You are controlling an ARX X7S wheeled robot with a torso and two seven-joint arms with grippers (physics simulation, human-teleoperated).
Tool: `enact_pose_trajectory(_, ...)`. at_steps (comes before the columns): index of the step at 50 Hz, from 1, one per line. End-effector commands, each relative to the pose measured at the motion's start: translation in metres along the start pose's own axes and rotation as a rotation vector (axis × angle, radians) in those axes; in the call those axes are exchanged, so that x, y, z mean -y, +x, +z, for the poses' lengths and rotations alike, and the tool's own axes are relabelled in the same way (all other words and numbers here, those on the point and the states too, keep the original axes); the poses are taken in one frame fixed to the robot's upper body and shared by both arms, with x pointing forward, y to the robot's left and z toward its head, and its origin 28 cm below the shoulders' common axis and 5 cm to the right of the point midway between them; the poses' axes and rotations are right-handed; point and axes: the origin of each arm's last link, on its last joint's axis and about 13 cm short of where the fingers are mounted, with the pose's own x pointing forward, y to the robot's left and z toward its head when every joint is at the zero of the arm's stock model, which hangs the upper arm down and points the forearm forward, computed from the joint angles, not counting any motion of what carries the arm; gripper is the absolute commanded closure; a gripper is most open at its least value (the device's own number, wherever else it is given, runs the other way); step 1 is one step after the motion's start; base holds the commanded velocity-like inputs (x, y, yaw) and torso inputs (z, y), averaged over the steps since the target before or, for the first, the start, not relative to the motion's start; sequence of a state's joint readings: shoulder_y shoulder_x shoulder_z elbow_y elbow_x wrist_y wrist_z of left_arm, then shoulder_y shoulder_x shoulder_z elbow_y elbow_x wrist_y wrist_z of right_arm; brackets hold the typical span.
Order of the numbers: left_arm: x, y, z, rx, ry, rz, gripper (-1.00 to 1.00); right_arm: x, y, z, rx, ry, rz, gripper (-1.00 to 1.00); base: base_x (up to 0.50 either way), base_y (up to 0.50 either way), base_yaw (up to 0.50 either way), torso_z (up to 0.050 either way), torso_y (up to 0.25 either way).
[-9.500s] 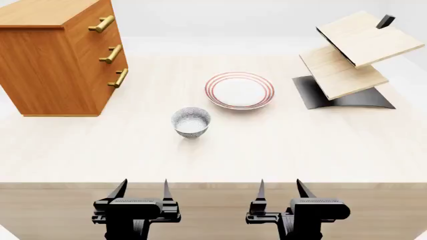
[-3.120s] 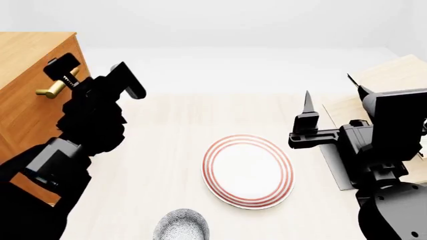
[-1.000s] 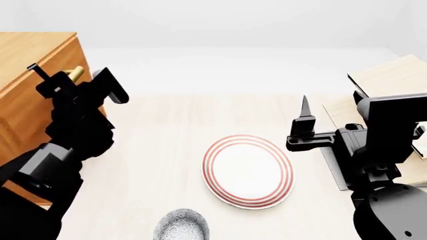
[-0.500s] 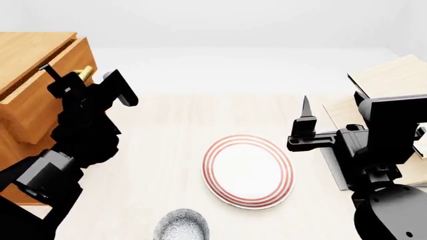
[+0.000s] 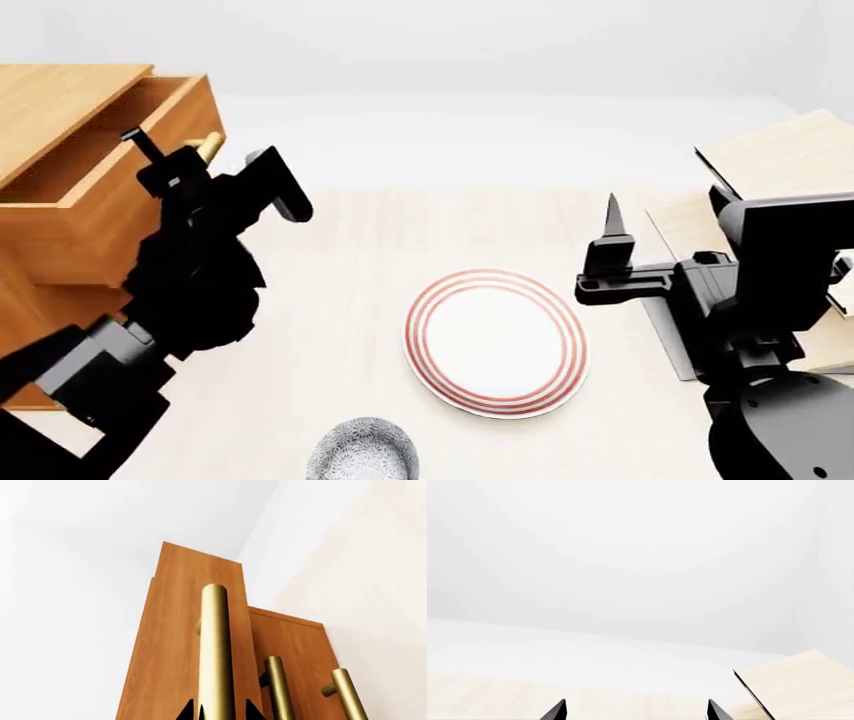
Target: Open the top drawer of the cabinet and put the bowl in it.
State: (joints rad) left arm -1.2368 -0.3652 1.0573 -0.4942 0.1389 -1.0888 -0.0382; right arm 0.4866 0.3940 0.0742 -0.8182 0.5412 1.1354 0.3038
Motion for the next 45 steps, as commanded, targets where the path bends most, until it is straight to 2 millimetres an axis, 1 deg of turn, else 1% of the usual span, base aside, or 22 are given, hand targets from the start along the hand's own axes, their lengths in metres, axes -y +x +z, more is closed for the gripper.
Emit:
enact_pose_trajectory(1, 0.011, -0.016, 0.015, 0.099, -0.006, -0.076, 1.00, 0.000, 0.000, -0.001, -0.001, 0.002, -0.001, -1.00, 0.00, 0.00, 0.00, 0.000, 0.000)
enact_pose_trajectory(21, 0.019, -0.026, 0.020, 0.155, 0.019, -0.093, 1.00, 0.001, -0.001, -0.003, -0.003, 0.007, -0.004, -1.00, 0.00, 0.00, 0.00, 0.000, 0.000)
enact_pose_trajectory(38, 0.020, -0.028, 0.021, 0.169, 0.017, -0.100, 1.00, 0.001, -0.001, -0.003, -0.004, 0.009, -0.004, -1.00, -0.01, 0.00, 0.00, 0.000, 0.003)
enact_pose_trajectory(39, 0.020, -0.029, 0.022, 0.173, 0.016, -0.103, -1.00, 0.001, -0.001, -0.003, -0.004, 0.009, -0.004, -1.00, 0.00, 0.00, 0.00, 0.000, 0.011)
enact_pose_trajectory(45, 0.013, -0.036, 0.024, 0.207, -0.001, -0.094, -1.00, 0.001, -0.001, -0.003, -0.003, 0.009, -0.005, -1.00, 0.00, 0.00, 0.00, 0.000, 0.000)
